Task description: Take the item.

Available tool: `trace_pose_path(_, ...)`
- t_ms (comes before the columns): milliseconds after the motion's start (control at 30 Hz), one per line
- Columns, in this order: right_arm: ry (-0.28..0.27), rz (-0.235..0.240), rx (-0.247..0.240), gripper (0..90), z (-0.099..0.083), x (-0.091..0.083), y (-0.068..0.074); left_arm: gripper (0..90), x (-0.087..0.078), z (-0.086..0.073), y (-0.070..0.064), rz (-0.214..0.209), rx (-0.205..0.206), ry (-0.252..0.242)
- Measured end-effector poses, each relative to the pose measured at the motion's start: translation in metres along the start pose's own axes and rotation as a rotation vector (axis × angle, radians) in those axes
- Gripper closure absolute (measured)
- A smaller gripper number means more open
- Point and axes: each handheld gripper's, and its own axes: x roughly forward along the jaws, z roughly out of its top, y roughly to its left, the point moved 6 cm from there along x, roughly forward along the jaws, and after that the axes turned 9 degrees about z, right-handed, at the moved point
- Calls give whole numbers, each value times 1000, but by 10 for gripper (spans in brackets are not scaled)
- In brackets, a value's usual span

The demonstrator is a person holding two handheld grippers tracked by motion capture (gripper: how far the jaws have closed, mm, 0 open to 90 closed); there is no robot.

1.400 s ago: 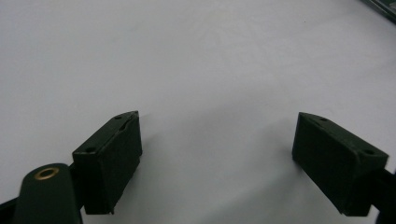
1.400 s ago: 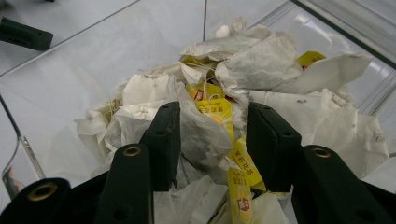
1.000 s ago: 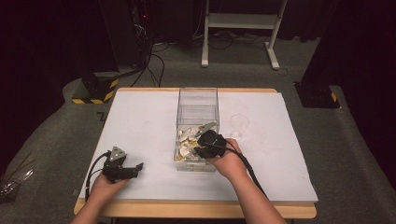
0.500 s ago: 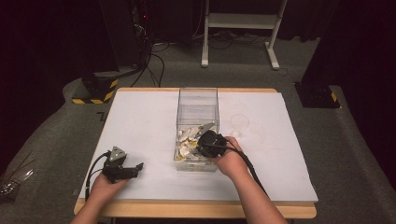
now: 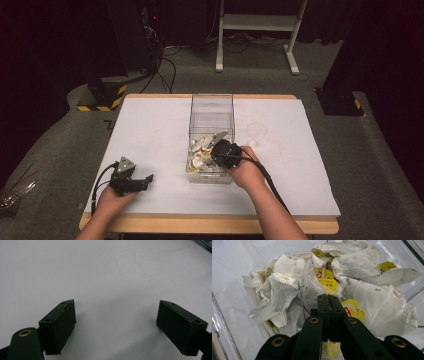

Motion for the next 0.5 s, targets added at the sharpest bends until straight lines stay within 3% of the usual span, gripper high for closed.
trace_pose_path(200,-48,-12,11,897,0,-6,3,161,0,0,0,-1,0,0)
trace_pose_path(500,-174,-20,49,897,-5,-18,2,161,0,0,0,-1,-1,0)
